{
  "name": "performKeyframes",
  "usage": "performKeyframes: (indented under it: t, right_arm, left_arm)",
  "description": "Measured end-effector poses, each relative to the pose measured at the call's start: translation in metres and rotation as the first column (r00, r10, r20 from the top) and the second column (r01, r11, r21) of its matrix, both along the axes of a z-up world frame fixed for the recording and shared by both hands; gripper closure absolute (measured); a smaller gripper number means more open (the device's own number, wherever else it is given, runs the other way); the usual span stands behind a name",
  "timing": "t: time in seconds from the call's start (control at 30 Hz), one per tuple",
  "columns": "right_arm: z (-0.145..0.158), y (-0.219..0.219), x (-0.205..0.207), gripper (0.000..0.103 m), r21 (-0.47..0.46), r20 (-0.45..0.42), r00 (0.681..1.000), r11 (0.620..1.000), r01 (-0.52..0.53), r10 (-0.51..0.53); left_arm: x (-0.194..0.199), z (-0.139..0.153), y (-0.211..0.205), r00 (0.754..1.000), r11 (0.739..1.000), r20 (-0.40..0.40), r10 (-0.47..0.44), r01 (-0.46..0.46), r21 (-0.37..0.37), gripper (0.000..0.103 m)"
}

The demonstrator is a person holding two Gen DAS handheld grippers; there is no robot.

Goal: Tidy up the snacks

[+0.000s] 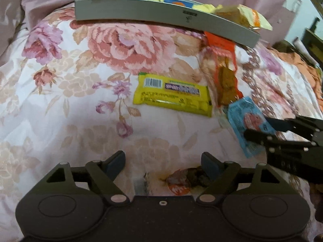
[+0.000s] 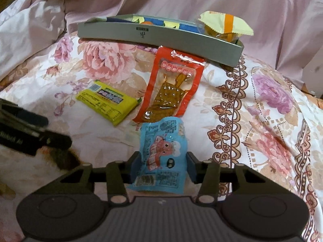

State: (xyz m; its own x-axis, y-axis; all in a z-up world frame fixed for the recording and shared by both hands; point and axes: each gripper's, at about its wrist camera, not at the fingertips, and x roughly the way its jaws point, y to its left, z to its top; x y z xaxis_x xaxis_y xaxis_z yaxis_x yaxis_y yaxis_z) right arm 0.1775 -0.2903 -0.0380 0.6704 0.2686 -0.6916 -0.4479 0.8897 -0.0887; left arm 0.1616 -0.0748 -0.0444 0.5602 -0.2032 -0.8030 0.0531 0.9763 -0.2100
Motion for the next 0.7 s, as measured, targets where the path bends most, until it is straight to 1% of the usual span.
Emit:
performKeyframes:
  t: [0.07, 0.13, 0.2, 0.27, 0.33, 0.37, 0.43, 0.5, 0.67, 0.7]
  right_arm:
    - [0.001, -0.001, -0.003, 0.057, 0.012, -0.007, 1.000, 1.000, 0.009, -0.009]
    - [0.001, -0.002, -0.006, 0.057, 0.023, -0.013, 1.000, 1.000, 0.013, -0.013]
    - [0.001, -0.001, -0.008, 0.057, 0.029, -0.018, 1.000, 0.999, 0.018, -0.018]
    - [0.002, -0.001, -0.013, 0.058, 0.040, -0.024, 0.999, 0.999, 0.021, -0.020]
    - [0.002, -0.001, -0.018, 0.059, 0.059, -0.036, 0.999, 0.998, 0.027, -0.025]
    - [0.003, 0.000, -0.021, 0.059, 0.064, -0.042, 0.999, 0.998, 0.029, -0.026]
    - [0.003, 0.002, -0.026, 0.058, 0.061, -0.045, 0.999, 0.998, 0.030, -0.027]
    - [0.003, 0.003, -0.030, 0.058, 0.056, -0.046, 0.998, 0.998, 0.033, -0.031]
    - [0.001, 0.001, -0.027, 0.058, 0.069, -0.056, 0.998, 0.997, 0.041, -0.037]
    - [0.000, 0.000, -0.026, 0.057, 0.071, -0.058, 0.998, 0.997, 0.042, -0.037]
  left_arm:
    - [-0.001, 0.000, 0.003, 0.999, 0.999, -0.009, -0.043, 0.043, -0.021, 0.016]
    - [-0.003, 0.002, 0.006, 0.996, 0.995, -0.008, -0.089, 0.089, -0.040, 0.014]
    - [-0.005, 0.003, 0.007, 0.991, 0.990, -0.001, -0.137, 0.137, -0.041, 0.012]
    - [-0.008, 0.005, 0.006, 0.979, 0.979, 0.013, -0.202, 0.203, -0.032, 0.007]
    - [-0.009, 0.007, 0.003, 0.958, 0.958, 0.027, -0.285, 0.286, -0.018, 0.006]
    - [-0.010, 0.007, 0.000, 0.945, 0.945, 0.031, -0.326, 0.326, -0.001, 0.006]
    - [-0.010, 0.008, -0.009, 0.912, 0.912, 0.033, -0.410, 0.408, 0.054, 0.005]
    - [-0.007, 0.007, -0.018, 0.878, 0.873, 0.022, -0.478, 0.472, 0.124, 0.005]
    - [0.000, 0.008, -0.034, 0.794, 0.777, 0.024, -0.607, 0.587, 0.228, 0.005]
    - [0.001, 0.008, -0.037, 0.774, 0.754, 0.025, -0.633, 0.608, 0.247, 0.005]
